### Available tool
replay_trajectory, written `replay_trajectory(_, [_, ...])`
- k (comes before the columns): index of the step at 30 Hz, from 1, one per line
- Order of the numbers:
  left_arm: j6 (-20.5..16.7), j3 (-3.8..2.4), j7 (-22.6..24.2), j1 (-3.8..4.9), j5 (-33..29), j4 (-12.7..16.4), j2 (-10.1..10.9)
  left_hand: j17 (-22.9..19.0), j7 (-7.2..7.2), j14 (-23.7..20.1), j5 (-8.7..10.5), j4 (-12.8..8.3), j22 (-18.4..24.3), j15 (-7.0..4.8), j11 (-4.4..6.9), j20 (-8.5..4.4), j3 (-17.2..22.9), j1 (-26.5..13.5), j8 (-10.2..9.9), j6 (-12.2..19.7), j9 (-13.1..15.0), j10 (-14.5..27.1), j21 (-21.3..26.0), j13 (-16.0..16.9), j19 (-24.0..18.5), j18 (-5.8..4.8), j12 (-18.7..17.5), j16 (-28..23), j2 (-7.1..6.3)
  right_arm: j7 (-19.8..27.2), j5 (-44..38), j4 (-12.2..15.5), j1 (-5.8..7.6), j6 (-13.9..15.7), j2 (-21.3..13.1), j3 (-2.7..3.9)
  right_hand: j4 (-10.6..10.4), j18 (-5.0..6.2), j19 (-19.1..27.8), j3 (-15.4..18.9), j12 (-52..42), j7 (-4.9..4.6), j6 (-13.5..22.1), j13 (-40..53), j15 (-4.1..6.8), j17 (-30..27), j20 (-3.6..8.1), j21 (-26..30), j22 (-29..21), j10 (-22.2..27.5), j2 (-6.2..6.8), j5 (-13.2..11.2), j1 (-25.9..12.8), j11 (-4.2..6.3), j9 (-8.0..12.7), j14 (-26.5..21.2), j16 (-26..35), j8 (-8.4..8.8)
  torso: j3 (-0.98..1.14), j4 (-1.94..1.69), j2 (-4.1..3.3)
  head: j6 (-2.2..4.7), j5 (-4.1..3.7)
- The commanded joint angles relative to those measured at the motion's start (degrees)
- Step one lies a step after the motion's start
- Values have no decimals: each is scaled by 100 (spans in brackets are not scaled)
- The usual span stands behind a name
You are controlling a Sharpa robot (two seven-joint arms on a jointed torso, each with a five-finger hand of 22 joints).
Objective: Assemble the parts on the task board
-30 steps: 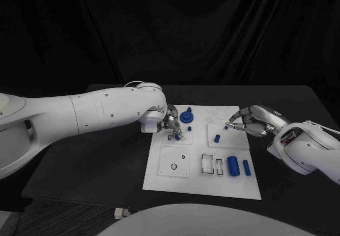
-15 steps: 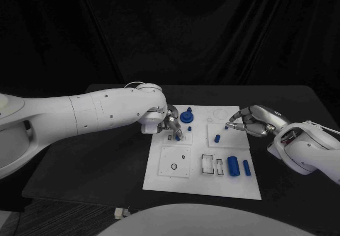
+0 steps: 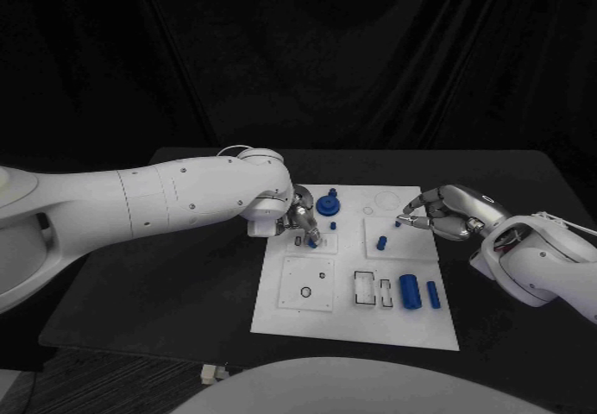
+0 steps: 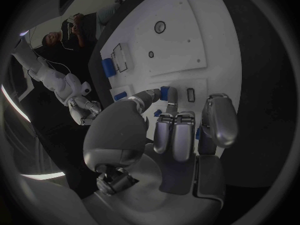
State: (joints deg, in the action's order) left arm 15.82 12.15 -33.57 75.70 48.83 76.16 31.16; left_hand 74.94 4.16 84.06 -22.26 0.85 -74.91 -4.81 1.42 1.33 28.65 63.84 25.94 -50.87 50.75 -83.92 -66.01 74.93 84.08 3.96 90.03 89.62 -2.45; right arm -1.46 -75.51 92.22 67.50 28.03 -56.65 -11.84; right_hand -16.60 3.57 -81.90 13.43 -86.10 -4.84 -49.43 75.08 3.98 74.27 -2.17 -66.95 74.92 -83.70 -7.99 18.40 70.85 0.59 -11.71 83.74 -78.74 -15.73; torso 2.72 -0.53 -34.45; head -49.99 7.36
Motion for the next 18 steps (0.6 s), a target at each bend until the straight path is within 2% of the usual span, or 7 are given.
replay_trajectory(1, [-127,3,63,-18,-6,31,10,1497,-30,591,-7,-1047,-959,30,-33,35,1004,-16,-1,-14,7,-608,16,1507,20,21,-3,22,64,-83,-10,1,-16,-28,-2,3,0,107,27,27,25,-4,-21,907,21,-5,-6,20,891,-323,-7,11,42,9,8,234,37,-14,1,0,0,-1,0])
replay_trajectory(8, [-306,3,82,-18,387,139,63,1501,-30,593,-5,-1048,-964,29,-33,35,1003,-14,-3,-12,8,-608,-8,1507,26,17,-3,30,68,-85,-10,-4,-18,-35,5,3,-1,109,30,29,38,-5,-20,889,21,-19,-6,32,888,-314,-9,8,42,9,9,230,49,-13,1,0,-1,-1,9])
replay_trajectory(18, [-293,2,67,-18,417,155,119,1506,-28,594,4,-1049,-964,29,-33,35,991,-19,-5,-12,10,-608,-9,1507,27,17,-3,38,68,-90,-10,-4,-20,-41,4,3,-1,109,30,29,38,-5,-20,889,21,-19,-6,32,888,-314,-9,8,42,9,9,230,49,-13,1,2,-2,-1,5])
